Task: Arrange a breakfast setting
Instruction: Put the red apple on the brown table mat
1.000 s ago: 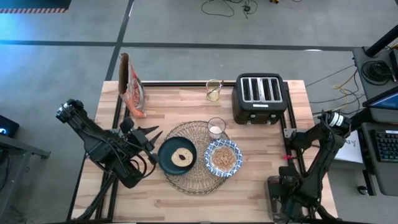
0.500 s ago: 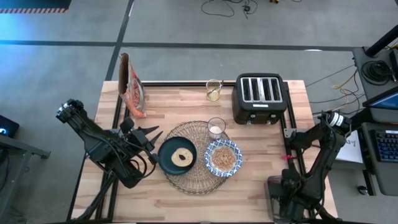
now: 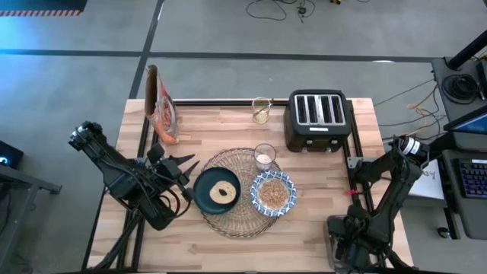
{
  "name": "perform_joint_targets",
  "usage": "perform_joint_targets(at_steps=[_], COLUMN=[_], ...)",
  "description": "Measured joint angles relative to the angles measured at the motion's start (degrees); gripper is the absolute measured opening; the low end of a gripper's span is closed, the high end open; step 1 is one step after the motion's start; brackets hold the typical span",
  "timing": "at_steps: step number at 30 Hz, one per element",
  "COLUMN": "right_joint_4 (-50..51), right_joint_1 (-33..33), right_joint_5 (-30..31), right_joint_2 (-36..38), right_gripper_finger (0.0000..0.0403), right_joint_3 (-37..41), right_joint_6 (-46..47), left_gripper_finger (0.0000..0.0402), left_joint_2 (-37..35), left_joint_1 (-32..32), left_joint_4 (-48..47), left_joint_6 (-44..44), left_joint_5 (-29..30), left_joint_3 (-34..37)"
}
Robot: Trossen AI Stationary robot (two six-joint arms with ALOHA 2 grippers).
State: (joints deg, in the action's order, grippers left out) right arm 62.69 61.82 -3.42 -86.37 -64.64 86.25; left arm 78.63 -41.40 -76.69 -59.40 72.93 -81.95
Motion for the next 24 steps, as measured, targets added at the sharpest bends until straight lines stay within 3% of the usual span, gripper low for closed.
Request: perform_joint_targets(at_steps=[24], right_joint_4=[-2.92], right_joint_1=[0.04], right_joint_5=[9.93], right_joint_2=[0.32], right_gripper_finger=[0.0203], right_joint_3=[8.41], right_joint_6=[-1.15], left_gripper_finger=[0.0088], left_joint_2=[0.04], left_joint_1=[0.02], left_joint_4=[-0.02], left_joint_6=[0.4], left_joint_5=[-1.68], left_joint_3=[0.02])
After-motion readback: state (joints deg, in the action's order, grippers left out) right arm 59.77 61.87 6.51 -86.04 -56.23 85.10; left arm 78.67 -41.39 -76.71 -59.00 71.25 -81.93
